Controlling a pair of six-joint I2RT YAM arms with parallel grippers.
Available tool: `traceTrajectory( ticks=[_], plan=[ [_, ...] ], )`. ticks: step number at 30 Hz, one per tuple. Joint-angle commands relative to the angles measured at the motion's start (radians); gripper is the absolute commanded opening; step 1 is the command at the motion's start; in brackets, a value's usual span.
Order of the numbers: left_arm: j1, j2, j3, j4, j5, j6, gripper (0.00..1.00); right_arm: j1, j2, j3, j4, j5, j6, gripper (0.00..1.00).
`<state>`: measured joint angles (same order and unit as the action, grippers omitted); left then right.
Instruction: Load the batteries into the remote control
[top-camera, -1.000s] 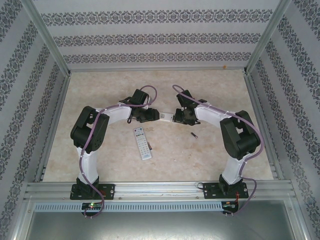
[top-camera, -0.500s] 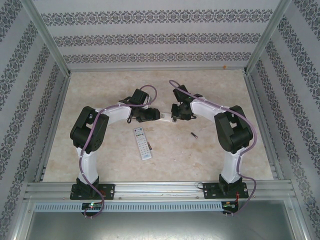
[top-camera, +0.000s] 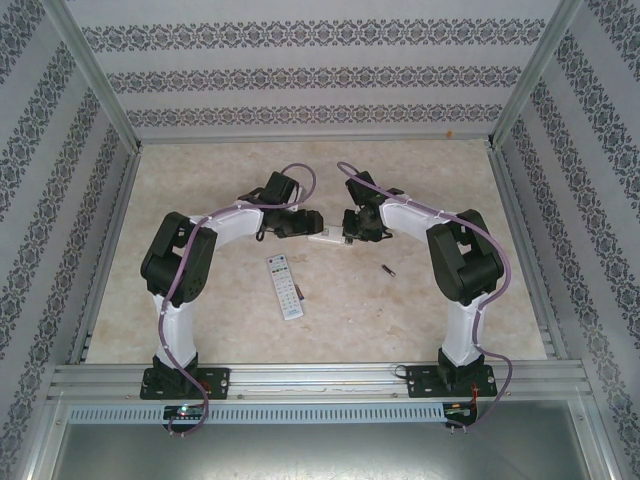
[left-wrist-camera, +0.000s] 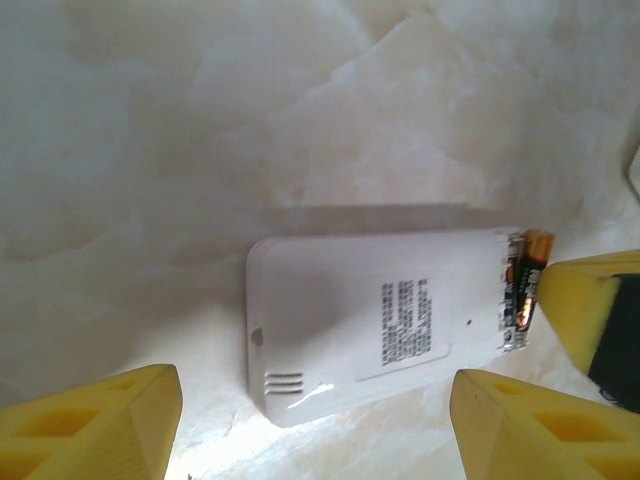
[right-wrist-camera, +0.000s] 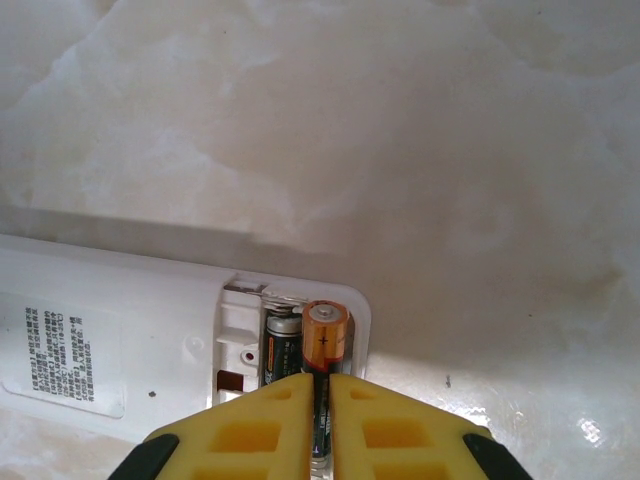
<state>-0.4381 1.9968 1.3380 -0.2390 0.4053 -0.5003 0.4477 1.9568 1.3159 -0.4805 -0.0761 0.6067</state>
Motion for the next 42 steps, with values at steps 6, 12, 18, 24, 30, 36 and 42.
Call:
traceTrajectory(
  ticks=[6, 12, 18, 24, 30, 36, 42],
  plan=[
    [0.006, 0.093, 0.071, -0.015, 0.035, 0.029, 0.64, 0.018, 0.058, -0.005, -0.046, 0.015, -0.019, 0.16],
    [0.005, 0.119, 0.071, -0.009, 0.052, 0.013, 0.55, 0.032, 0.07, -0.005, -0.066, 0.009, -0.022, 0.14],
    [0.004, 0.087, 0.012, 0.001, 0.007, -0.031, 0.48, 0.057, 0.069, -0.01, -0.149, -0.031, -0.031, 0.13],
    [0.0, 0.07, -0.032, 0.036, 0.013, -0.061, 0.46, 0.063, 0.046, -0.025, -0.227, -0.055, -0.034, 0.12],
    [-0.008, 0.066, -0.039, 0.053, 0.02, -0.069, 0.46, 0.073, 0.099, -0.017, -0.239, -0.068, -0.036, 0.11],
    [-0.008, 0.021, -0.056, 0.055, -0.006, -0.055, 0.48, 0.087, 0.079, -0.008, -0.233, -0.046, -0.024, 0.1],
    [-0.008, -0.003, -0.06, 0.045, -0.028, -0.05, 0.51, 0.065, -0.082, 0.036, -0.276, 0.026, -0.023, 0.11]
  ],
)
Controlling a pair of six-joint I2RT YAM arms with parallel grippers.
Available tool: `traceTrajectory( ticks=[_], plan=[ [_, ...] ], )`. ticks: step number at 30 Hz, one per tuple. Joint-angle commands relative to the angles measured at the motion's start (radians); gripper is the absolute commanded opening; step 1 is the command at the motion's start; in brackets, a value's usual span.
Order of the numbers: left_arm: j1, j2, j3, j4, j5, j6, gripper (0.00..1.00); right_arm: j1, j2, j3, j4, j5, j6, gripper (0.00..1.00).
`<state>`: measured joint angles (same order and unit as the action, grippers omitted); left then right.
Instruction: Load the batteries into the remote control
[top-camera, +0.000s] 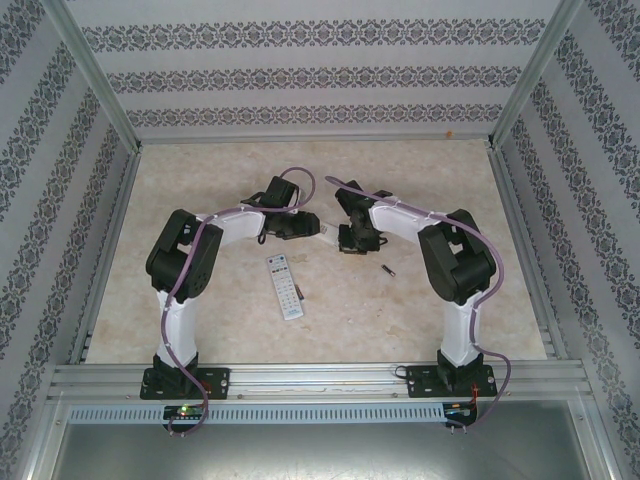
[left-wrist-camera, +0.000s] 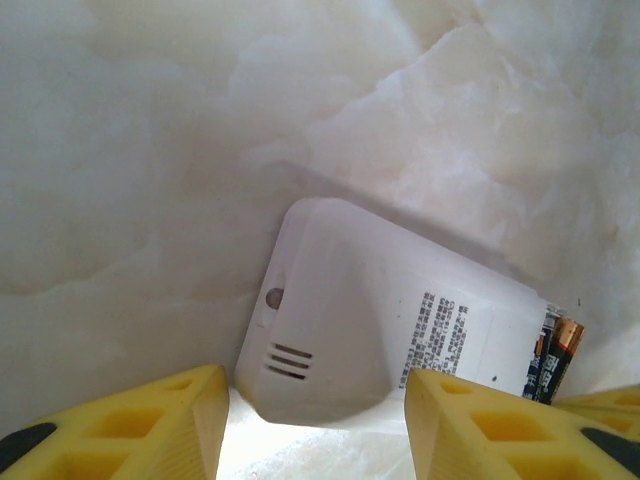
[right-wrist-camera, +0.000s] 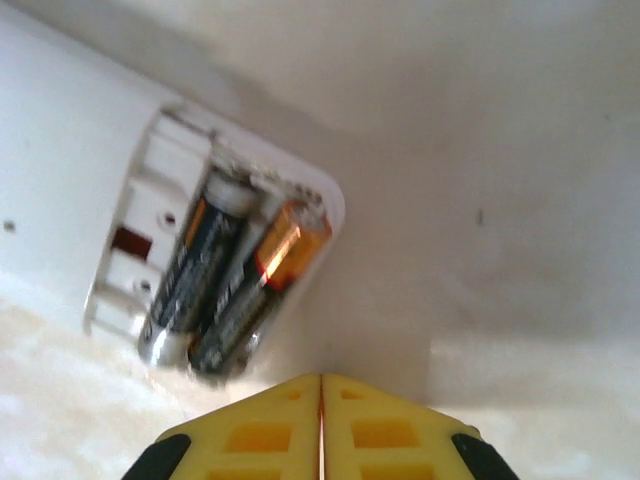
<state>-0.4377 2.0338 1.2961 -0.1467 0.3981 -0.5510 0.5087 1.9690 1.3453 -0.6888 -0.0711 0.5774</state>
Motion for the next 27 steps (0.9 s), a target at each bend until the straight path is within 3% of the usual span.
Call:
traceTrajectory(
  ticks=[1, 10, 15, 27],
  plan=[
    [-0.008, -0.044, -0.017, -0.047, -0.023, 0.002, 0.52, -0.004, -0.12, 0.003, -0.059, 0.024, 0.017, 0.12],
    [-0.005, -0.06, -0.012, -0.053, -0.034, 0.009, 0.6, -0.043, -0.086, 0.04, 0.025, -0.032, 0.101, 0.22],
    [-0.003, -0.07, -0.009, -0.061, -0.045, 0.02, 0.65, -0.038, -0.01, 0.092, 0.036, -0.047, 0.11, 0.21],
    [0.001, -0.08, -0.015, -0.057, -0.046, 0.028, 0.66, -0.036, 0.059, 0.128, 0.006, 0.011, 0.098, 0.19]
  ],
)
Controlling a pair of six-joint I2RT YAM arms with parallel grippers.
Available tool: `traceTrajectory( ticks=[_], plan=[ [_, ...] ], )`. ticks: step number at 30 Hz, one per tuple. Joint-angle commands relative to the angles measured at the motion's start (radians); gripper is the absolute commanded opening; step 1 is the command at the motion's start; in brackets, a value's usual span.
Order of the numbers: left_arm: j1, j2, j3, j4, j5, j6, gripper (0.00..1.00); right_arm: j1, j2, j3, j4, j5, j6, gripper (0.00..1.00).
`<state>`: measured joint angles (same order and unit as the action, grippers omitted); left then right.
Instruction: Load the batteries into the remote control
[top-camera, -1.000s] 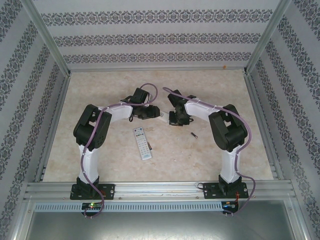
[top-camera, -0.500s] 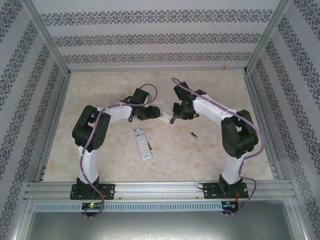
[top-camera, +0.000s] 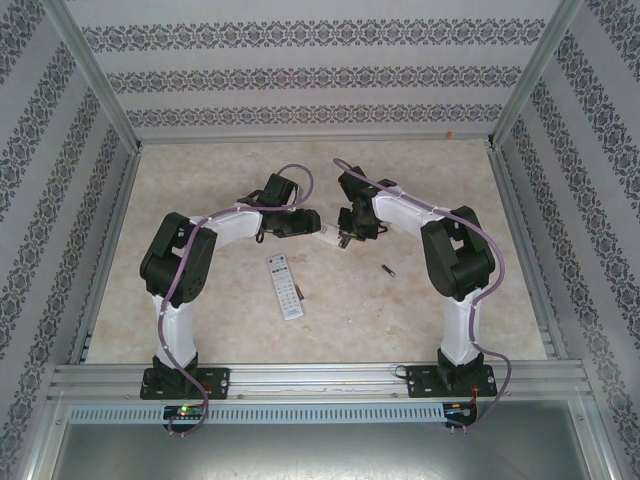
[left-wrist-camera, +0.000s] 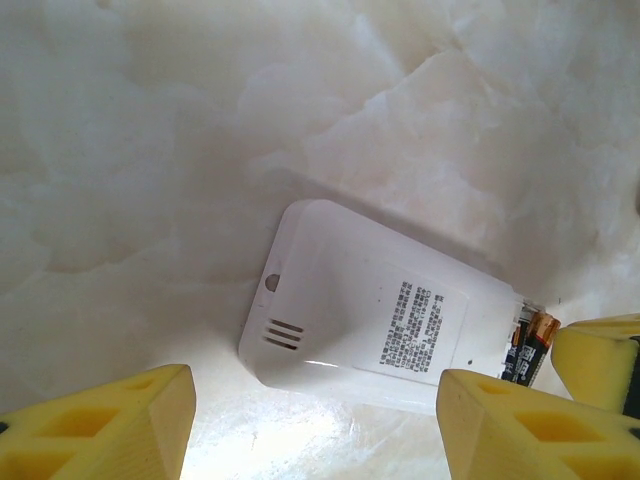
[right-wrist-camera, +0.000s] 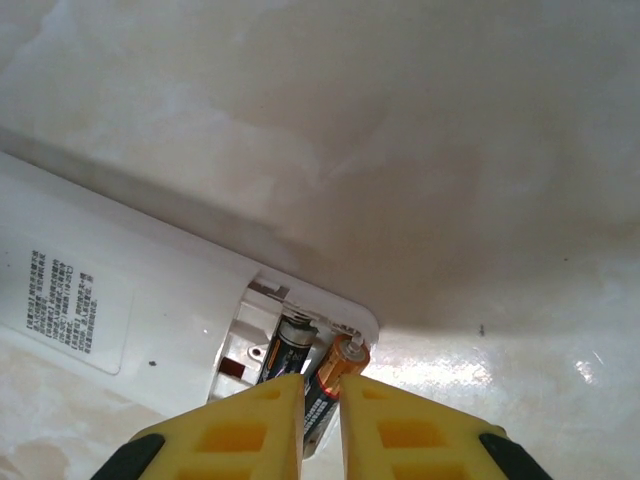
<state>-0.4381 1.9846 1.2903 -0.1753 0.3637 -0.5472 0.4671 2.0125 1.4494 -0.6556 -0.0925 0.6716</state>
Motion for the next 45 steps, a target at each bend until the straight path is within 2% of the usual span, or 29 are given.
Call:
traceTrajectory(
  ticks=[1, 15, 22, 26, 29, 32, 36, 37, 40, 45],
  plan=[
    [0.002, -0.03, -0.009, -0.03, -0.011, 0.024, 0.66, 0.005, 0.017, 0.021, -0.023, 0.033, 0.002, 0.18],
    [0.002, -0.024, -0.008, -0.028, -0.01, 0.026, 0.66, 0.035, 0.091, 0.034, -0.049, 0.069, -0.017, 0.12],
    [0.003, -0.023, -0.014, -0.02, -0.009, 0.024, 0.66, 0.084, 0.127, -0.034, -0.048, 0.076, -0.009, 0.12],
    [0.004, -0.031, -0.016, -0.024, -0.011, 0.03, 0.66, 0.068, 0.047, -0.044, -0.043, 0.084, -0.035, 0.13],
    [0.005, -0.049, -0.02, -0.025, -0.023, 0.038, 0.71, 0.052, -0.057, 0.007, -0.069, 0.108, -0.1, 0.17],
    [0.007, -0.077, -0.028, -0.023, -0.03, 0.042, 0.76, 0.002, -0.16, 0.029, -0.078, 0.179, -0.168, 0.26],
    [0.007, -0.14, -0.059, -0.011, -0.028, 0.047, 0.85, -0.143, -0.216, 0.02, -0.088, 0.168, -0.299, 0.38],
    [0.007, -0.162, -0.069, -0.005, -0.026, 0.049, 0.86, -0.183, -0.206, 0.024, -0.103, 0.158, -0.323, 0.41],
    [0.007, -0.215, -0.106, 0.023, -0.009, 0.05, 0.88, -0.27, -0.136, 0.07, -0.161, 0.107, -0.311, 0.43],
    [0.006, -0.27, -0.142, 0.073, 0.09, 0.072, 0.92, -0.289, -0.01, 0.15, -0.191, 0.11, -0.268, 0.43]
  ],
)
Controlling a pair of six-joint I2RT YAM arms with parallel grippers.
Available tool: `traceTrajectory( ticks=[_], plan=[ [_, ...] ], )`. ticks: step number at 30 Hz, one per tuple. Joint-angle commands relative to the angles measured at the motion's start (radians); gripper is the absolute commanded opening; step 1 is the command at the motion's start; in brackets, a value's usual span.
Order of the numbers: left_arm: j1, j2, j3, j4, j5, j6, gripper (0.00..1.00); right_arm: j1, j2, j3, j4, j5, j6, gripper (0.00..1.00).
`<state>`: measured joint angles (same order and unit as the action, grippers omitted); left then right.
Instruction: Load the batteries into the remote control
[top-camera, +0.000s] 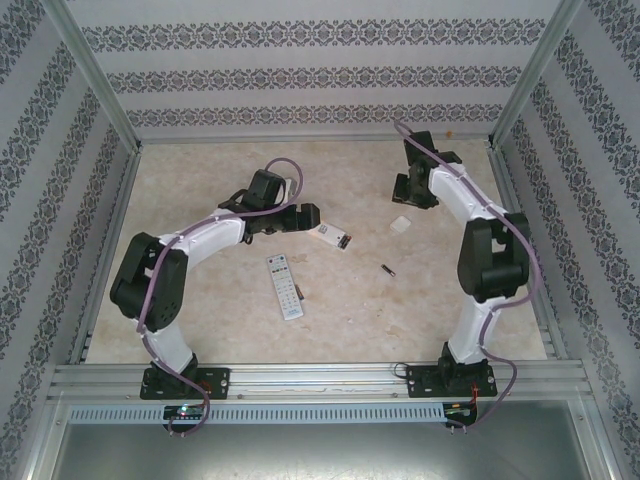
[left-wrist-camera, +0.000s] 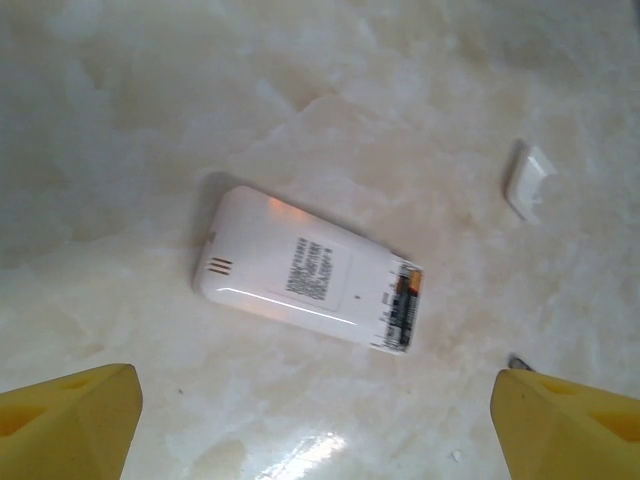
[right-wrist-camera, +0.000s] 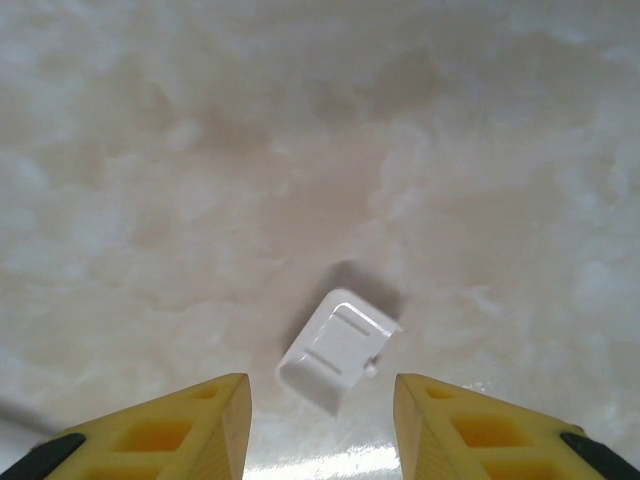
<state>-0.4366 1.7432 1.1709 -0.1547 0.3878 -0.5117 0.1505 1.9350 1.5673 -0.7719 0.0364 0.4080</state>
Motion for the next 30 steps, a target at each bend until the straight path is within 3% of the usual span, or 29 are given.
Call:
traceTrajectory(
  ticks=[1, 10, 19, 22, 27, 30],
  plan=[
    [0.005, -0.037, -0.035, 0.069, 0.092, 0.045, 0.93, 0.027, 0.089, 0.044, -0.074, -0.014, 0.008, 0.43],
    [0.006, -0.061, -0.075, 0.097, 0.092, 0.055, 0.99, 0.027, 0.2, 0.061, -0.05, 0.005, 0.051, 0.36],
    [0.006, -0.07, -0.089, 0.157, 0.115, 0.075, 1.0, 0.027, 0.167, 0.042, -0.034, -0.032, 0.044, 0.08],
    [0.006, -0.103, -0.133, 0.284, 0.16, 0.142, 1.0, 0.033, 0.02, 0.003, -0.002, -0.174, 0.021, 0.02],
    [-0.009, -0.154, -0.34, 0.941, 0.437, 0.335, 0.91, 0.055, -0.35, -0.264, 0.29, -0.691, 0.069, 0.02],
    [-0.015, -0.124, -0.345, 1.137, 0.502, 0.409, 0.88, 0.075, -0.465, -0.364, 0.382, -0.839, 0.137, 0.02]
  ],
)
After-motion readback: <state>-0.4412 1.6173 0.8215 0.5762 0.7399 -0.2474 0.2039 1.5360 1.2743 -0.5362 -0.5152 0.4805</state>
